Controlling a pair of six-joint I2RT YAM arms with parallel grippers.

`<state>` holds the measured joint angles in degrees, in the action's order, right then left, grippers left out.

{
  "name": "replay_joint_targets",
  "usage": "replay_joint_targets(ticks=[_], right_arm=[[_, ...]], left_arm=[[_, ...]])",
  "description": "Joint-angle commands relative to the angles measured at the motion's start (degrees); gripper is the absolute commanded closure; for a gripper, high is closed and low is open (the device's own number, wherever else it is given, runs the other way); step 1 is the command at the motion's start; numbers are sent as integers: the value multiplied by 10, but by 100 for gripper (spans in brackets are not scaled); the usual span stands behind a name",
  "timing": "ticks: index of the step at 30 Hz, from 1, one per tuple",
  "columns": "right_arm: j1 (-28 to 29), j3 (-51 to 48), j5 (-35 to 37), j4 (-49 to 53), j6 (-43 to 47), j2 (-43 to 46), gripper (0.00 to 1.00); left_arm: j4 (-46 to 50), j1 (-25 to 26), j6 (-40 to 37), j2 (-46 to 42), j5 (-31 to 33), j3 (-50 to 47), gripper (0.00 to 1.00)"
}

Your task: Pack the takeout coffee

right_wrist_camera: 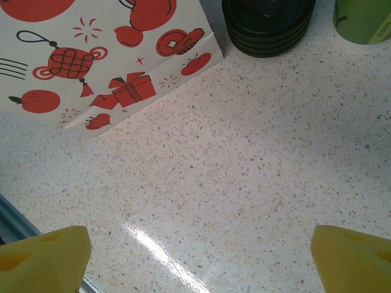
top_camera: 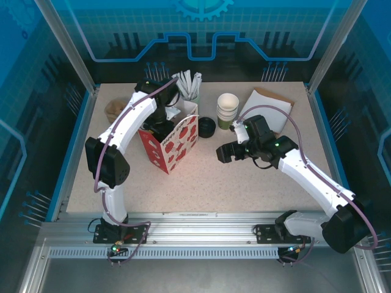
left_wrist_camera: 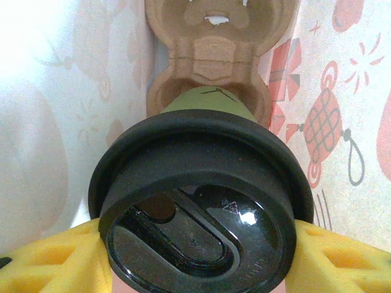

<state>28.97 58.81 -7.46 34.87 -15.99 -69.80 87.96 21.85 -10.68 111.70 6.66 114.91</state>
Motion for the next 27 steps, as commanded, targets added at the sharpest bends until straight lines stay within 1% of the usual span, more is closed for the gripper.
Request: replay_joint_targets(ticks=[1,27], right_arm=[[9,-3,0,-5,5,-6,6],[14,-2,3,-3,4,-11,6]], left_arm=[[6,-8,-8,5,7,-7,56],[2,-11,-8,17,7,-21,57]])
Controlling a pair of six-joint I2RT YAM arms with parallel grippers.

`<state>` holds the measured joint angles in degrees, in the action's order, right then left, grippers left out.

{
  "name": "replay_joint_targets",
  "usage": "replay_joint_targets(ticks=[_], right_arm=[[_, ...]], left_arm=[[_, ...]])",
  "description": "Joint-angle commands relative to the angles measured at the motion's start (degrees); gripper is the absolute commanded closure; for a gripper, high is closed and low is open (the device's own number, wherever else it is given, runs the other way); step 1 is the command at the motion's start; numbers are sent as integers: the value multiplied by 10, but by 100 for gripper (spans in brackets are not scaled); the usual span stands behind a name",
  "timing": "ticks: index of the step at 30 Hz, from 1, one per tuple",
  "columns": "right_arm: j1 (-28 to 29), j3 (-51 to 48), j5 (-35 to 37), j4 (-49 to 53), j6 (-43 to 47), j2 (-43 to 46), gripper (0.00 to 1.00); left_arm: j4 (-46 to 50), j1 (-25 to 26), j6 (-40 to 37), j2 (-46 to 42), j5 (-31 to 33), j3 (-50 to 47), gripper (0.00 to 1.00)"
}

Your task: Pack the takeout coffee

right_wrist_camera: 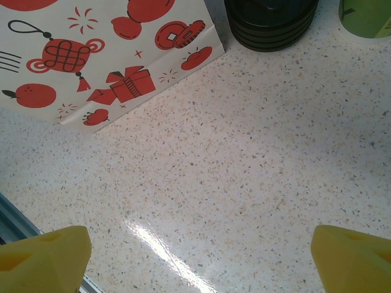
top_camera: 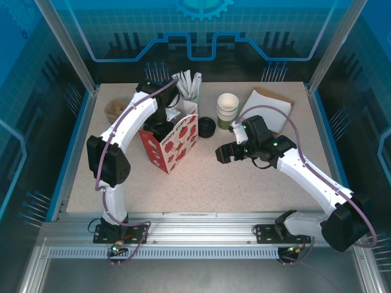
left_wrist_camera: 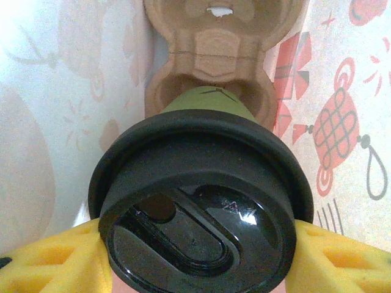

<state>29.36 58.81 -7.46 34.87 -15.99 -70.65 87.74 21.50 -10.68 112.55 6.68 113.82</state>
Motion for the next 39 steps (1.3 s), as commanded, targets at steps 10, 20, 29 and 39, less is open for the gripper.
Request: replay_joint_targets(ticks=[10,20,29,39], right_arm=[[10,-3,2,-3,5,-4,6],[10,-3,3,-2,5,-3,6],[10,-4,0,-3,4,-4,6],[12,-3,0,-2,5,-8,6]], left_arm=[[-6,-9,-1,13,4,-21,57],[-22,-9,2,19,2,-39,56],[-34,-10,1,27,1,-49,57],[-52,-9,3,35,-1,-64,57]])
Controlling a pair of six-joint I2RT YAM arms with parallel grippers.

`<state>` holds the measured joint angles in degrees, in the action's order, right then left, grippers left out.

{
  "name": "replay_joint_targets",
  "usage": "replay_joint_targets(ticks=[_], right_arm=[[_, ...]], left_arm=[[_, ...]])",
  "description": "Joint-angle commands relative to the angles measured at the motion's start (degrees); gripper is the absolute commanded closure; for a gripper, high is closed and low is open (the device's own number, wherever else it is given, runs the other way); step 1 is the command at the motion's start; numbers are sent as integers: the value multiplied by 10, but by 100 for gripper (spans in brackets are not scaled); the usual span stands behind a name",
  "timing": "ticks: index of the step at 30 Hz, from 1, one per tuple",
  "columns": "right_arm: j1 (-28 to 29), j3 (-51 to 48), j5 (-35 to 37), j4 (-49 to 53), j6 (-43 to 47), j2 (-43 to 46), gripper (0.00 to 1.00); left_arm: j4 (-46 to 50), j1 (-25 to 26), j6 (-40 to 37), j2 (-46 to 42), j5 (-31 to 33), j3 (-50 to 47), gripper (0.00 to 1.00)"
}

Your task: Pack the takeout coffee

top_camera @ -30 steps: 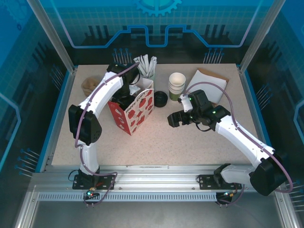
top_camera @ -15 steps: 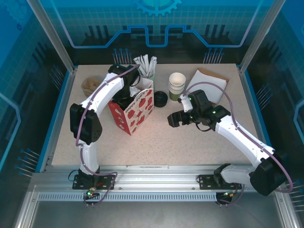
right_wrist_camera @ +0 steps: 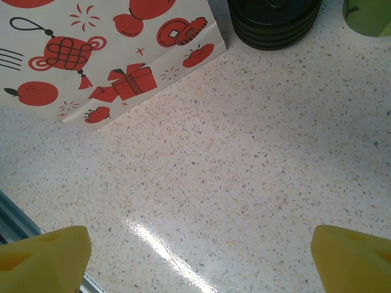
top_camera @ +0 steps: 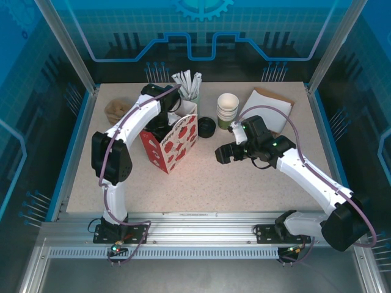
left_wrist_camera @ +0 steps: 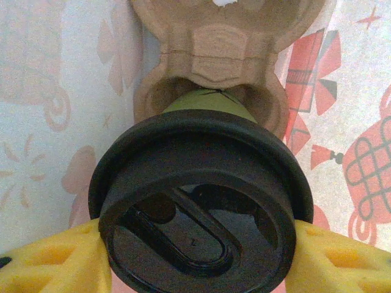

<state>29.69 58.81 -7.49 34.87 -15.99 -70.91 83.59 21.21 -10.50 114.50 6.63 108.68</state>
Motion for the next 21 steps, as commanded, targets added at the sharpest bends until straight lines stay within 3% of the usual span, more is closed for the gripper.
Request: replay_joint_targets(ticks=[1,21], right_arm=[[9,-3,-1,-2,5,-6,6],[15,2,0,-2,6,-17,6]], left_arm=[[-13,-7,1,16,0,-15,57],[-45,-7,5,34,-1,-50,55]])
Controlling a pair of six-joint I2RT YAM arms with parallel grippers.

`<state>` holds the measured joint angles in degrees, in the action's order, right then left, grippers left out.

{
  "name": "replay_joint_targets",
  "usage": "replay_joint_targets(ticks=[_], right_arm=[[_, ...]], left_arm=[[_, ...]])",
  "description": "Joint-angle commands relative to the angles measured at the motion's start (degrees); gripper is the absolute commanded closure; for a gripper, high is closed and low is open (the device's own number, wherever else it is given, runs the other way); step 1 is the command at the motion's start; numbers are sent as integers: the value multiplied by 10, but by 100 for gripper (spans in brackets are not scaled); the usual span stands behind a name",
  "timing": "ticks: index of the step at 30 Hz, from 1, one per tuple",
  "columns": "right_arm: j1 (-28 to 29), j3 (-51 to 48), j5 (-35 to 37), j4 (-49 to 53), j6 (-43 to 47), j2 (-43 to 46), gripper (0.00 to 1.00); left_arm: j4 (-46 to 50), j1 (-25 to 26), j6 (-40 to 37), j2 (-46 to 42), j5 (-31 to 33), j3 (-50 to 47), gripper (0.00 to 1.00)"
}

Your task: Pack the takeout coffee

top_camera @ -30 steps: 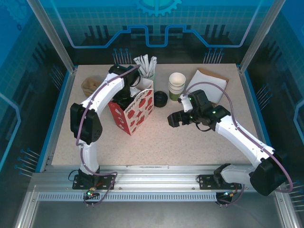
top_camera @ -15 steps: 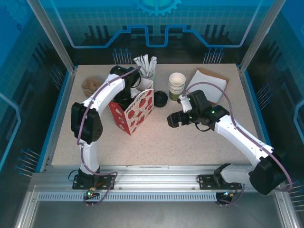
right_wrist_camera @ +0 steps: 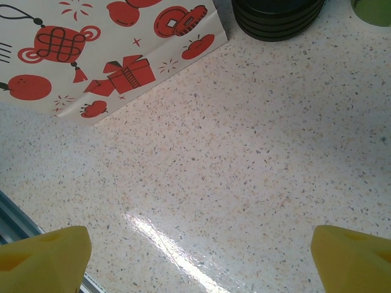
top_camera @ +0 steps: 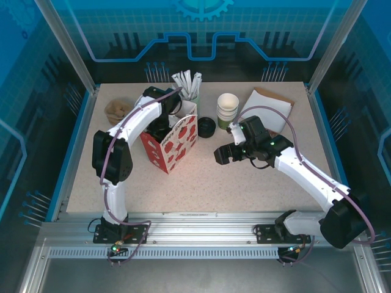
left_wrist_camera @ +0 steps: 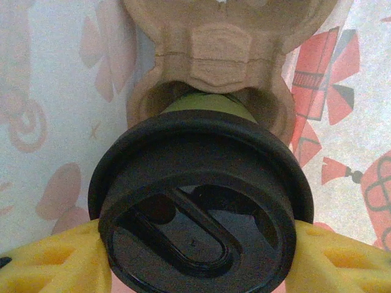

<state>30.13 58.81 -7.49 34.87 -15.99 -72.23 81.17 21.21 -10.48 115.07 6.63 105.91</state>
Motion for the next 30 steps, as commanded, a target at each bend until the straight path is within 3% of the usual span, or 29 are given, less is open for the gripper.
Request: replay_joint_targets(ticks=[1,18,30], right_arm=[[10,2,-1,-2,6,-4,6],[16,-7,2,-6,3,-7,6],[17,-4,5,0,5,-1,6]], left_arm=[[-23,-7,5,29,-1,-23,55],[-78,-6,16,79,-6,-25,55],[-47,-2,10,33,-20,-4,40]])
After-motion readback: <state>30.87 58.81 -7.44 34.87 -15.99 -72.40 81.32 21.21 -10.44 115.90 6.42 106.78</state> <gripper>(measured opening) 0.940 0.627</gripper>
